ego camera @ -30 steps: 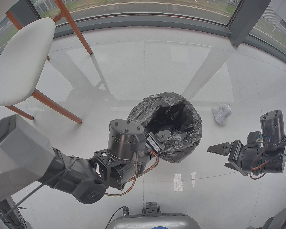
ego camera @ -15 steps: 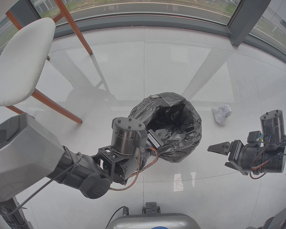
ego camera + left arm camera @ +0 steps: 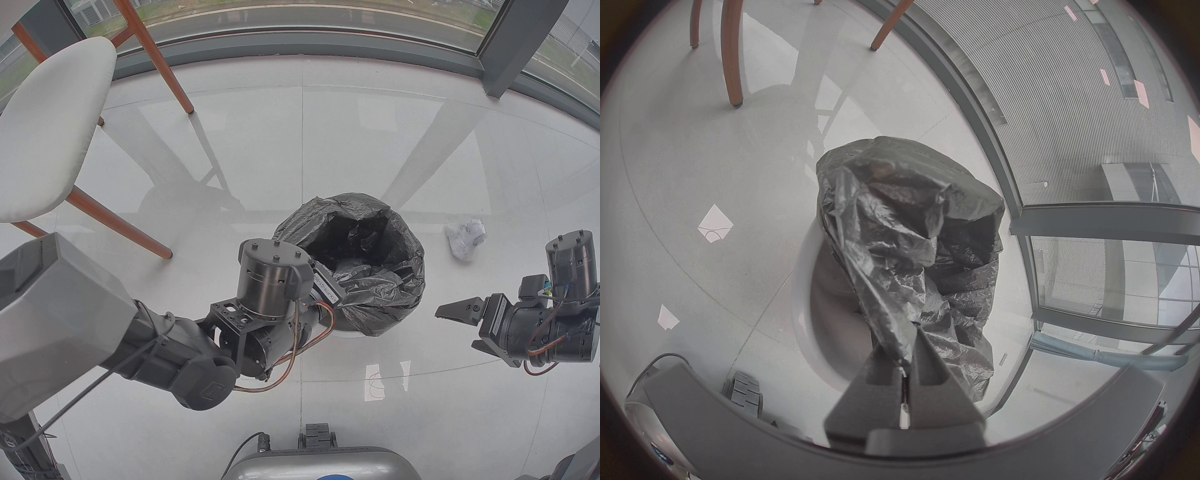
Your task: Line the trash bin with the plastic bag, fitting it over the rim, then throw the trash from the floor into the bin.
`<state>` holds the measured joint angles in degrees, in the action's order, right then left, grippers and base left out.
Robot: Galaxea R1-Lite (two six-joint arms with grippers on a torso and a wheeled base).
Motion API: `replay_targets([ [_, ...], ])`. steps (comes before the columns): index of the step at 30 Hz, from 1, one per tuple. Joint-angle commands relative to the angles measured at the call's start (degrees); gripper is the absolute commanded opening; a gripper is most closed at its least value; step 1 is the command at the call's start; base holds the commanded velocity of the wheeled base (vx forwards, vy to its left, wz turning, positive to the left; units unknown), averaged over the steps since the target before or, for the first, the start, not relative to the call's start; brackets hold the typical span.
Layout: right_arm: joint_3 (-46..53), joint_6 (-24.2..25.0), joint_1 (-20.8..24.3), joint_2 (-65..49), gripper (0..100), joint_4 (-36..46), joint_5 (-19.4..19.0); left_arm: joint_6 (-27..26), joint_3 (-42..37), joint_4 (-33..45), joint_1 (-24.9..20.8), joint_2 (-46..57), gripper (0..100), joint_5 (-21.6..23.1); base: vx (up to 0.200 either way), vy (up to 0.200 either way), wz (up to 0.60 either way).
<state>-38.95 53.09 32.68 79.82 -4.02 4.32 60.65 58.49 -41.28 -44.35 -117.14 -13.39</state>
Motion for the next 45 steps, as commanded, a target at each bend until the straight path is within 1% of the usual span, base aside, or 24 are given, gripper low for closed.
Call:
replay_targets([
  [1,0.0,0.0,0.0,0.1,100,0.0,0.0,0.0,1.2,2.5,0.0,3.1,0,0.2,0.0,0.0,0.0],
  [5,0.0,0.0,0.0,0.2,100,0.0,0.0,0.0,1.3,4.5,0.0,4.6,0,0.3,0.0,0.0,0.0],
  [9,0.0,0.0,0.0,0.2,100,0.0,0.0,0.0,1.4,8.4,0.0,7.2,0,0.3,0.0,0.0,0.0],
  [15,0.1,0.0,0.0,0.2,100,0.1,0.0,0.2,0.8,11.2,0.0,8.9,0,0.3,0.0,0.0,0.0],
  [17,0.0,-0.1,0.0,0.3,100,0.1,0.0,1.8,0.4,13.3,0.0,10.3,0,0.2,0.0,0.0,0.0],
  [24,0.0,-0.1,0.1,0.4,100,0.1,0.0,4.3,0.0,20.4,0.1,12.8,0,0.0,0.0,0.0,0.0],
  [31,0.0,-0.1,0.1,0.3,100,0.1,0.0,3.9,-1.5,20.9,0.1,13.1,0,-0.2,0.0,0.0,0.0],
  [33,0.0,-0.1,0.1,0.3,100,0.1,0.0,3.8,-2.0,22.1,0.2,13.4,0,-0.4,0.0,0.0,0.0],
  [39,0.0,-0.1,0.1,0.2,100,0.1,0.0,3.7,-3.2,23.3,2.9,13.3,0,-0.8,0.0,0.0,0.0],
  [41,0.1,-0.1,0.1,0.2,100,0.1,0.0,2.2,-4.1,23.0,5.2,12.8,0,-1.2,0.0,0.0,0.0],
  [45,0.1,-0.4,0.1,0.5,100,0.1,0.0,2.1,-3.9,22.9,5.9,12.8,0,-1.2,0.0,0.0,0.0],
])
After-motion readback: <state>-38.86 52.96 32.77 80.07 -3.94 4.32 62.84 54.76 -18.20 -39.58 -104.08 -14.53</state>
